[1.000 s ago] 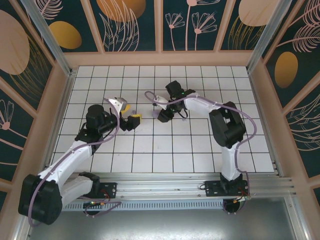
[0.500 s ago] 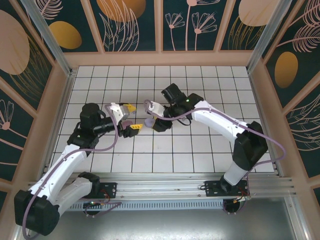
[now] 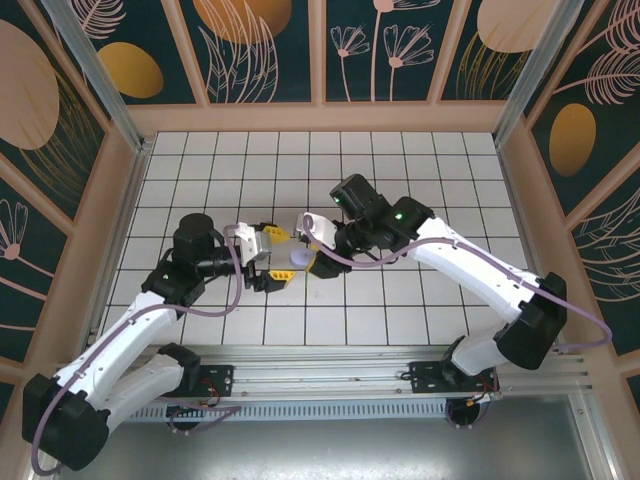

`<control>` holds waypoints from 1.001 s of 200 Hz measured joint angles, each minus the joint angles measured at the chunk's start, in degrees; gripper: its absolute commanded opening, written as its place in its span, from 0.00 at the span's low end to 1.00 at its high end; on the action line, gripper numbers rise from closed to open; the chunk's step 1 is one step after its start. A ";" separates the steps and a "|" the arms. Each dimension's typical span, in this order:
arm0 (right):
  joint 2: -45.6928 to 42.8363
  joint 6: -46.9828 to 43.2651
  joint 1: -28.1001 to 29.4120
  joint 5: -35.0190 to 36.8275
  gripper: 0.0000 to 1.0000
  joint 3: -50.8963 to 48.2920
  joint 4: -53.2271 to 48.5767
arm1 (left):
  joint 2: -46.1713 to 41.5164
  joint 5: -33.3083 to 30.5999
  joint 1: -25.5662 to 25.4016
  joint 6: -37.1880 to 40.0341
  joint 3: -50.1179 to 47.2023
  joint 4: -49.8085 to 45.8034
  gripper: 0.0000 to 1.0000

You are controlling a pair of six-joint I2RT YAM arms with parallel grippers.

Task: Insert the wireless bluetooth earbuds into the charging case

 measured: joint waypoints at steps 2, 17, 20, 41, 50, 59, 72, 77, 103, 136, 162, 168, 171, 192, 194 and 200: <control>-0.13 0.04 0.07 0.02 0.33 0.00 0.00 | 0.11 0.09 -0.07 -0.20 0.00 -0.02 0.77; -1.11 0.13 0.46 0.31 0.33 -0.02 0.00 | 0.55 0.48 -0.35 -0.85 0.00 -0.09 0.77; -1.33 0.15 0.59 0.42 0.33 -0.04 0.00 | 0.57 0.52 -0.37 -0.94 0.00 -0.09 0.77; -2.56 0.44 0.87 0.72 0.33 -0.42 0.02 | 0.61 0.92 -0.74 -1.90 0.00 -0.07 0.75; -2.99 0.57 0.96 0.87 0.33 -0.61 0.02 | 0.61 1.14 -1.01 -2.40 0.00 -0.04 0.75; -3.41 0.63 1.05 0.87 0.33 -0.76 0.04 | 0.61 1.51 -1.11 -2.91 0.00 0.13 0.74; -3.78 1.03 1.22 0.94 0.33 -0.94 0.02 | 0.76 1.99 -1.38 -3.69 0.00 0.55 0.72; -3.82 1.18 1.33 1.03 0.33 -0.96 0.00 | 0.92 2.16 -1.44 -4.09 0.00 0.74 0.71; -3.87 1.53 1.77 1.22 0.33 -1.01 0.02 | 1.92 2.64 -1.75 -5.55 0.00 1.38 0.68; -4.04 1.62 2.03 1.33 0.33 -1.14 0.04 | 2.47 3.61 -1.77 -6.62 0.00 2.03 0.67; -4.24 1.62 2.08 1.46 0.33 -1.49 0.09 | 2.47 4.09 -1.79 -7.28 0.00 2.67 0.68; -4.24 1.64 2.08 1.49 0.33 -1.53 0.09 | 2.47 4.11 -1.79 -7.43 0.00 2.71 0.68; -4.24 1.64 2.08 1.49 0.33 -1.60 0.15 | 2.47 4.13 -1.79 -7.45 0.00 2.71 0.68; -4.39 1.84 2.12 1.49 0.33 -2.05 0.22 | 2.51 4.81 -1.79 -7.69 0.00 2.82 0.67; -4.39 1.84 2.12 1.49 0.33 -2.10 0.22 | 2.54 4.85 -1.79 -7.69 0.00 2.86 0.67; -4.42 1.86 2.16 1.49 0.33 -2.12 0.20 | 2.54 4.94 -1.79 -7.76 0.00 2.99 0.66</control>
